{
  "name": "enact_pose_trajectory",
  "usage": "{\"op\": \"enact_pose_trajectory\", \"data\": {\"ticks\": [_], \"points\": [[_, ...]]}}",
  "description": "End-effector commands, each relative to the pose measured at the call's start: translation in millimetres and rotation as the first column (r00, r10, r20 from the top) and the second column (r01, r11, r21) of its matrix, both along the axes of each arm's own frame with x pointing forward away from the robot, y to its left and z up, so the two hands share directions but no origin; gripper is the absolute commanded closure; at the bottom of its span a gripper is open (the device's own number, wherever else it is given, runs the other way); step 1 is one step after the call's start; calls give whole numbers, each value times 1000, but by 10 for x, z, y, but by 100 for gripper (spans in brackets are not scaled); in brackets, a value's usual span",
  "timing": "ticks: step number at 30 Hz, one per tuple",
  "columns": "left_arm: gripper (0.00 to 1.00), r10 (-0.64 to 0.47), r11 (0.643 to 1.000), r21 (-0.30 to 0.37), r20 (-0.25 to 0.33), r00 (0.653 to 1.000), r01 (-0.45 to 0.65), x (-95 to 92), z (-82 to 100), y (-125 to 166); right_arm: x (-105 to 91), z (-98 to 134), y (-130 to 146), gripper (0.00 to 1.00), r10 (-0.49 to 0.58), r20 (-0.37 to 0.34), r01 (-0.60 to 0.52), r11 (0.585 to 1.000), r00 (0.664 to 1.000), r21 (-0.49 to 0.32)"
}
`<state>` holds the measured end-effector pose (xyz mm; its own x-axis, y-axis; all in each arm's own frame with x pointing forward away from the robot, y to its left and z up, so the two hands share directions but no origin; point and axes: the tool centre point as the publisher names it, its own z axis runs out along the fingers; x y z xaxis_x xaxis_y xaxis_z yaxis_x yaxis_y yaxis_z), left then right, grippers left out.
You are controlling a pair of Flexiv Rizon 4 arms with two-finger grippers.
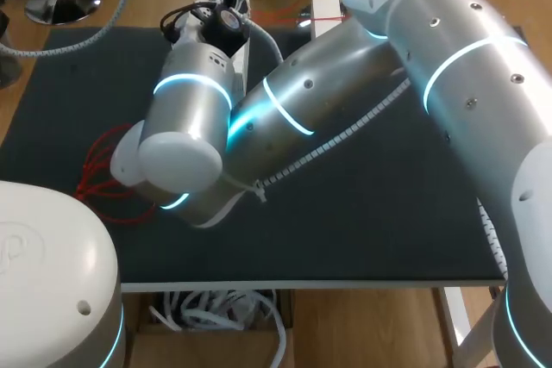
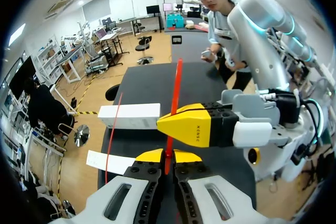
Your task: Grab the tape and strap the tape.
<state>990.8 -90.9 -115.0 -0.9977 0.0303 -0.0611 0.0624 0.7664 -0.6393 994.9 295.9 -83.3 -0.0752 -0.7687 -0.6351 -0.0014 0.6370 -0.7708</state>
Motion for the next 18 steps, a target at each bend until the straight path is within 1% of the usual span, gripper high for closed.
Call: {"op": "enact_pose_trajectory", "data": {"ticks": [1, 5, 6, 7, 9, 10, 15, 16, 18], "points": [[100, -2, 1000, 3, -2, 1000, 2, 6, 13, -4, 2, 10, 32, 100, -3, -11, 3, 1000, 1000, -2], [100, -2, 1000, 3, -2, 1000, 2, 6, 13, -4, -1, 32, 21, 100, -3, -17, 3, 1000, 1000, 7], [100, -2, 1000, 3, -2, 1000, 2, 6, 13, -4, -3, 39, 15, 79, -2, -19, 3, 1000, 1000, 10], [100, -2, 1000, 3, -2, 1000, 2, 6, 13, -4, -6, 47, 9, 72, -3, -22, 3, 1000, 1000, 14], [100, -2, 1000, 3, -2, 1000, 2, 6, 13, -4, -16, 63, -7, 70, -3, -30, 4, 1000, 1000, 22], [100, -2, 1000, 3, -2, 1000, 2, 6, 13, -4, -25, 72, -17, 67, -3, -33, 4, 1000, 999, 26], [100, -2, 1000, 3, -2, 1000, 2, 6, 13, -4, -91, 133, -74, 71, -3, -44, 5, 999, 999, 42], [100, -2, 1000, 3, -2, 1000, 2, 6, 13, -4, -108, 146, -87, 71, -4, -47, 6, 999, 999, 46], [100, -2, 1000, 3, -2, 1000, 2, 6, 13, -4, -145, 177, -115, 73, -6, -52, 9, 999, 999, 54]]}}
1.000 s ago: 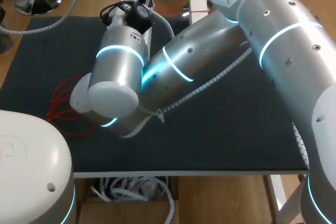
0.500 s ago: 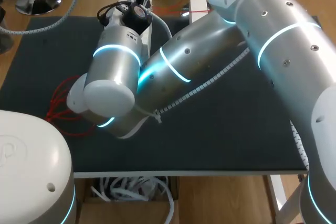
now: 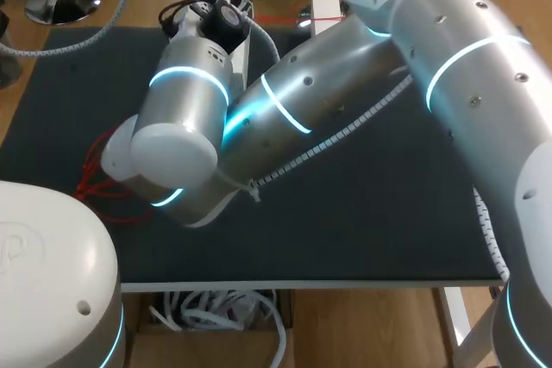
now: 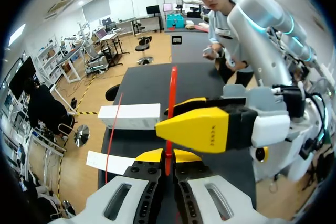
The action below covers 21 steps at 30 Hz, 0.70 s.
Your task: Grab the tape and strap the tape.
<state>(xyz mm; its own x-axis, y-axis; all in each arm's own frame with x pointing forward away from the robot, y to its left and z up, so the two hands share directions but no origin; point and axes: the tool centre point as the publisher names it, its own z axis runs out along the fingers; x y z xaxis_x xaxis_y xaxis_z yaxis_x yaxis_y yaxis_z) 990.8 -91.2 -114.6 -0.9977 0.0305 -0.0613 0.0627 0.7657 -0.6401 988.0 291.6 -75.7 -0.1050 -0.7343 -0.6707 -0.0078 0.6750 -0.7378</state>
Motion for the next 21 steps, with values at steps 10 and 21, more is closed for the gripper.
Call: {"op": "enact_pose_trajectory", "data": {"ticks": [10, 21], "points": [[100, -1, 1000, 4, -2, 1000, 1, 6, 9, 0, -316, 237, -277, 58, 10, -55, -9, 1000, 998, 21], [100, -1, 1000, 4, -2, 1000, 1, 6, 9, 0, -467, 465, -720, 0, -58, -65, 59, 998, 996, 28]]}}
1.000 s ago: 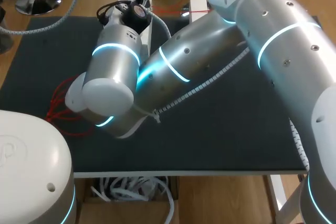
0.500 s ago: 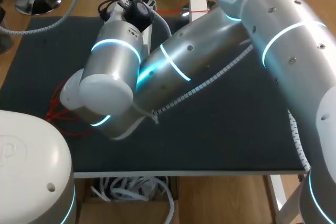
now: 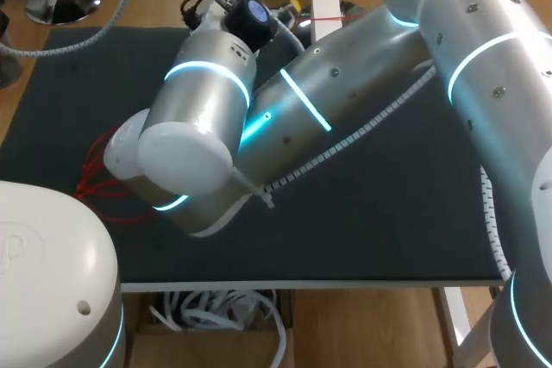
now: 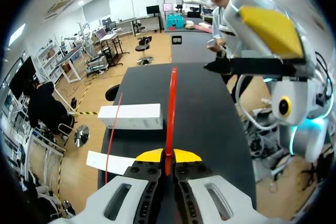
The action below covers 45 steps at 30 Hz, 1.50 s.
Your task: Grab the tape and strap the tape.
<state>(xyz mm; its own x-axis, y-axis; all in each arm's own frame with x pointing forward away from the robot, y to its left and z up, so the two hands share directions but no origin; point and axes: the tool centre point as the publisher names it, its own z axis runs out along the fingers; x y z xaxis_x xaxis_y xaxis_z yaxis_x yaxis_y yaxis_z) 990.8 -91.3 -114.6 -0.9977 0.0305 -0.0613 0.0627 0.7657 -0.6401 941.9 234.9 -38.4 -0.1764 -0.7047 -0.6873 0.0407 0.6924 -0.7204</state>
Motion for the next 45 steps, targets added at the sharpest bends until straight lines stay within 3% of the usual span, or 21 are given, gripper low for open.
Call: {"op": "enact_pose_trajectory", "data": {"ticks": [1, 8, 17, 20, 24, 27, 30, 34, 45], "points": [[100, -1, 1000, 4, -2, 1000, 1, 6, 9, 0, -2, 98, -195, 0, 18, -51, -18, 1000, 999, 6], [100, -1, 1000, 4, -2, 1000, 1, 6, 9, 0, 67, 121, -412, 0, -5, -65, 6, 1000, 998, 7], [100, -1, 1000, 4, -2, 1000, 1, 6, 9, 0, 67, 121, -412, 0, -5, -65, 6, 1000, 998, 7], [100, 88, 995, 62, -53, 995, -84, -98, -91, 219, 67, 121, -412, 0, -5, -65, 6, 1000, 998, 7], [100, 230, 969, 122, -133, 964, -215, -284, -295, 547, 67, 121, -412, 0, -5, -65, 6, 1000, 998, 7], [100, 314, 940, 203, -195, 929, -275, -447, -524, 826, 67, 121, -412, 0, -5, -65, 6, 1000, 998, 7], [100, 387, 916, 215, -253, 887, -338, -608, -762, 1090, 67, 121, -412, 0, -5, -65, 6, 1000, 998, 7], [100, 430, 894, 286, -327, 842, -345, -802, -1076, 1364, 67, 121, -412, 0, -5, -65, 6, 1000, 998, 7], [100, 511, 852, 359, -416, 753, -380, -1133, -1678, 1923, 67, 121, -412, 0, -5, -65, 6, 1000, 998, 7]]}}
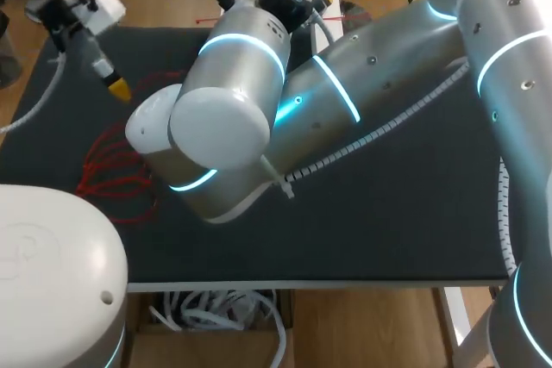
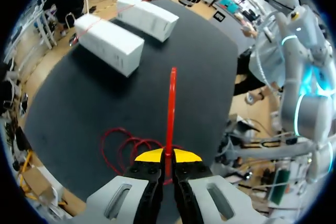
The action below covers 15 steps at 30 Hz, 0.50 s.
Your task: Grab the tape and strap the tape.
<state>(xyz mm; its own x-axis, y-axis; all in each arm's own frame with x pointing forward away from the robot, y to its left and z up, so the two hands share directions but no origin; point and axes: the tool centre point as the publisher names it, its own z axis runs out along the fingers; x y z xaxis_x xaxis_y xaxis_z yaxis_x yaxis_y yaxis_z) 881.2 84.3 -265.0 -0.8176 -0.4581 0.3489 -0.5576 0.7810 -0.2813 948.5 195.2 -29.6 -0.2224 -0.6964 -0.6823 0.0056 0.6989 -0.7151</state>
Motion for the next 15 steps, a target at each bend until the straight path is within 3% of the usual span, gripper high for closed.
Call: {"op": "enact_pose_trajectory", "data": {"ticks": [1, 2, 4, 6, 7, 8, 9, 15], "points": [[100, 45, 999, -18, -30, 999, -46, -58, -213, 217, 0, 33, -15, 0, 4, -7, -4, 1000, 1000, -3], [95, 56, 998, -14, -40, 998, -57, -79, -256, 272, 0, 33, -15, 0, 4, -7, -4, 1000, 1000, -3], [68, 64, 998, -14, -45, 997, -64, -96, -294, 337, 0, 33, -15, 0, 4, -7, -4, 1000, 1000, -3], [53, 85, 996, -15, -46, 995, -85, -110, -330, 415, 0, 33, -15, 0, 4, -7, -4, 1000, 1000, -3], [28, 89, 996, -17, -46, 995, -90, -114, -342, 444, 0, 33, -15, 0, 4, -7, -4, 1000, 1000, -3], [11, 105, 994, -15, -60, 993, -106, -120, -357, 478, 0, 33, -15, 0, 4, -7, -4, 1000, 1000, -3], [0, 113, 993, -16, -64, 992, -114, -123, -370, 500, 0, 33, -15, 0, 4, -7, -4, 1000, 1000, -3], [0, 132, 990, -42, -40, 990, -134, -130, -368, 513, 0, 33, -15, 0, 4, -7, -4, 1000, 1000, -3]]}}
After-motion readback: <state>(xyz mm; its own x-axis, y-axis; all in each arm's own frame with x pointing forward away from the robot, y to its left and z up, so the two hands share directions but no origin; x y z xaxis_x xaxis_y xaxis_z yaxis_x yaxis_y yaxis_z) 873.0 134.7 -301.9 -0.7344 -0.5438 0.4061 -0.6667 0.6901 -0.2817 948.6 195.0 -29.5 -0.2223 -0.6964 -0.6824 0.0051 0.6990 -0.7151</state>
